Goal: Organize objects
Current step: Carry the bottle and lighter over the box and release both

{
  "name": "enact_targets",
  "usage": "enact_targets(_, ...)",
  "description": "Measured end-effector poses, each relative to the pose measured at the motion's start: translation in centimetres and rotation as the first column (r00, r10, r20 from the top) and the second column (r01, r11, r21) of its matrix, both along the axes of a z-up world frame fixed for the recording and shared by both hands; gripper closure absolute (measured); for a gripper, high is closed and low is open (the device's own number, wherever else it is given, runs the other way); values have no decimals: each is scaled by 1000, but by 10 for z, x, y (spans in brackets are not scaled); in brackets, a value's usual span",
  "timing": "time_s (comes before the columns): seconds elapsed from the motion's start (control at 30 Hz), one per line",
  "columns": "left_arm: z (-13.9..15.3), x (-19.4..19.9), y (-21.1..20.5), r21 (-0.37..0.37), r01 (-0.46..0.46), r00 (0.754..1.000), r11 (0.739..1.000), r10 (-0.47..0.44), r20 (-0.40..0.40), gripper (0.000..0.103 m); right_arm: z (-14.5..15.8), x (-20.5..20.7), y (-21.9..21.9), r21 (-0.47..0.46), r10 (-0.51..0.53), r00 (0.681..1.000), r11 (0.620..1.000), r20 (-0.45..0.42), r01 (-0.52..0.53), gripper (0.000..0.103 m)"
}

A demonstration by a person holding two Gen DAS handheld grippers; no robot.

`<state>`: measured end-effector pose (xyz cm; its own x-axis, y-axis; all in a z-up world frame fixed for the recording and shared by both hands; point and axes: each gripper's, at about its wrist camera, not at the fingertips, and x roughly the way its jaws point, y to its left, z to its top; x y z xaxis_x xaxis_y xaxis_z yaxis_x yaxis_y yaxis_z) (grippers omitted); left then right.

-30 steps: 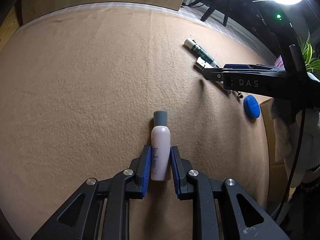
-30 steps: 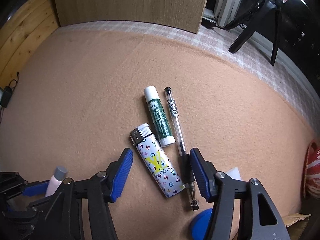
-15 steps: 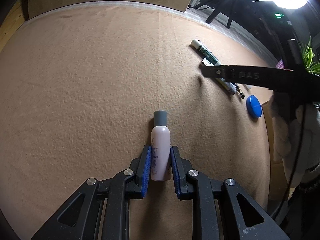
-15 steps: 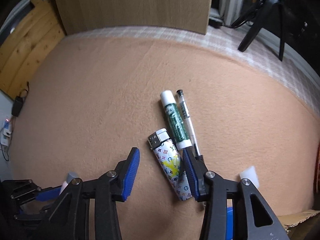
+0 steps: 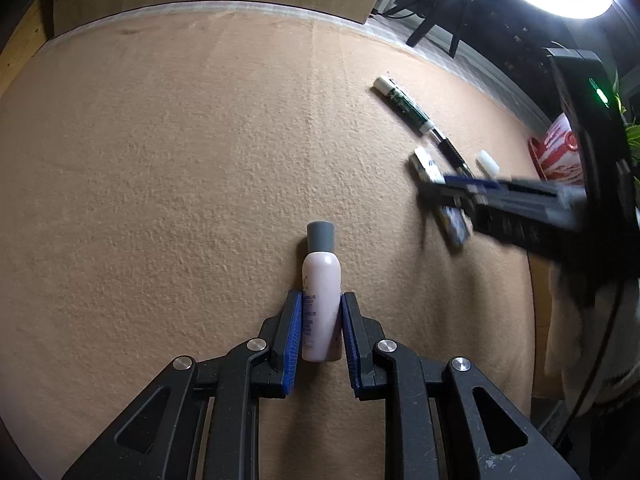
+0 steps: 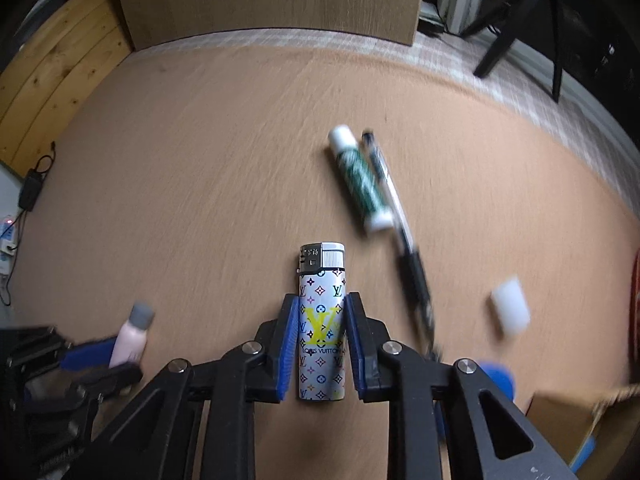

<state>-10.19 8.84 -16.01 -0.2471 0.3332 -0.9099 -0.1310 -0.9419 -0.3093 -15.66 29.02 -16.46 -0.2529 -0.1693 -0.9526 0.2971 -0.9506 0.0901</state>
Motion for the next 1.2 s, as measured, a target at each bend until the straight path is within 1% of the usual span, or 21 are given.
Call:
enact_targets(0.17,3,4,10,9,18,1000,1000,-18,-3,82,1,38,15,-59,-62,998,996,3,62,82)
enact_targets(0.33,11,8,25,26,48,999,999,-47,-18,82,4,68,34,-105,-128,992,986,17,129,82)
enact_targets(0.47,20,7,38,37,73,997,997,-71,-36,82,19,93,60,-152,-192,981,970,3,191,82)
enact_targets(0.6,32,7,54,47,100,994,994,-97,-59,82,40,120,89,-181,-257,966,952,-31,247,82)
enact_targets(0.7,44,8,71,55,129,989,990,-125,-81,82,55,140,111,-184,-297,953,942,-59,282,82)
enact_targets(0.8,55,9,91,63,167,982,984,-160,-104,82,69,160,136,-177,-348,933,928,-90,329,82)
enact_targets(0.93,67,13,124,68,229,968,971,-219,-126,82,81,178,163,-158,-402,908,910,-121,382,82)
enact_targets(1.03,73,16,156,70,281,953,957,-269,-140,82,86,190,185,-138,-441,886,895,-142,424,82)
enact_targets(1.2,79,24,209,73,371,921,926,-357,-157,82,89,209,216,-108,-508,845,861,-164,497,82)
